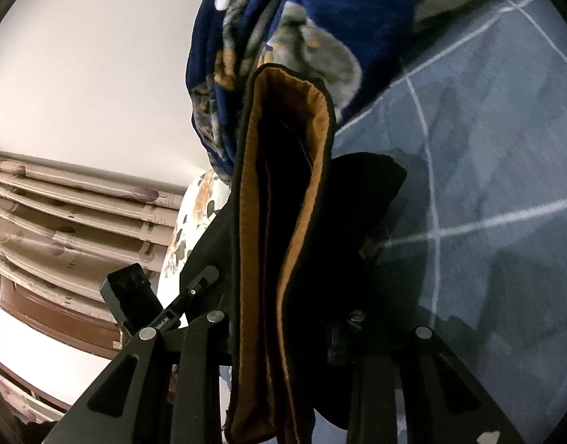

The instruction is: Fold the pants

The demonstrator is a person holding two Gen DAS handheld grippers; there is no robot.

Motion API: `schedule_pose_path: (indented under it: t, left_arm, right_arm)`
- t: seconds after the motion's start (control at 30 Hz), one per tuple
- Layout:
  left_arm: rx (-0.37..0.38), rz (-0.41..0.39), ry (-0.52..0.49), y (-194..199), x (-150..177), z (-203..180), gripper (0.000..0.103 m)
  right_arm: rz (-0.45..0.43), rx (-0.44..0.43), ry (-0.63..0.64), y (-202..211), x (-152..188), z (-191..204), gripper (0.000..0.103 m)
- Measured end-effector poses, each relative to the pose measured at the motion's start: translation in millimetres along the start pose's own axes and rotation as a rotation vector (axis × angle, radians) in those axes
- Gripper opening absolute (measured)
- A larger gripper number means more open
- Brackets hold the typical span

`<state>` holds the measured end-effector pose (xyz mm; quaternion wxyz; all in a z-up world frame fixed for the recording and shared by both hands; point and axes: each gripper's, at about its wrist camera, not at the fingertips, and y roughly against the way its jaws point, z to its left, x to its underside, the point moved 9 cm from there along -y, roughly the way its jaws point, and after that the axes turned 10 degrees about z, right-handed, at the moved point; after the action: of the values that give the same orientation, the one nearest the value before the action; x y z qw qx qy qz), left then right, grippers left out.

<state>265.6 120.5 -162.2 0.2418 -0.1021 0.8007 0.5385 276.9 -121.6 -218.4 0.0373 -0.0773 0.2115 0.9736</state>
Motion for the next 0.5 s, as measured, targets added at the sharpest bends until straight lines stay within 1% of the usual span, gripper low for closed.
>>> schedule_pose_path:
  t: [0.2,0.27,0.33,0.5]
  left_arm:
    - [-0.055,-0.023,-0.02,-2.6,-9.5,5.4,0.008]
    - [-0.064,-0.021,-0.021,-7.5,-9.6,7.9,0.009]
    - [-0.086,-0.014,-0.018,-14.7,-7.4,12.3,0.009]
    - [-0.106,-0.001,0.012,-26.5,0.3,24.2,0.009]
  right_arm:
    - [-0.006,-0.012,0.014,0.4,-9.1,-1.4,0.028]
    - [-0.008,0.006,0.026,0.3,-11.8,-5.5,0.028]
    - [-0.01,0.014,0.015,-0.3,-13.4,-12.5,0.028]
    - [-0.013,0.041,-0.015,-1.5,-16.7,-30.4,0.028]
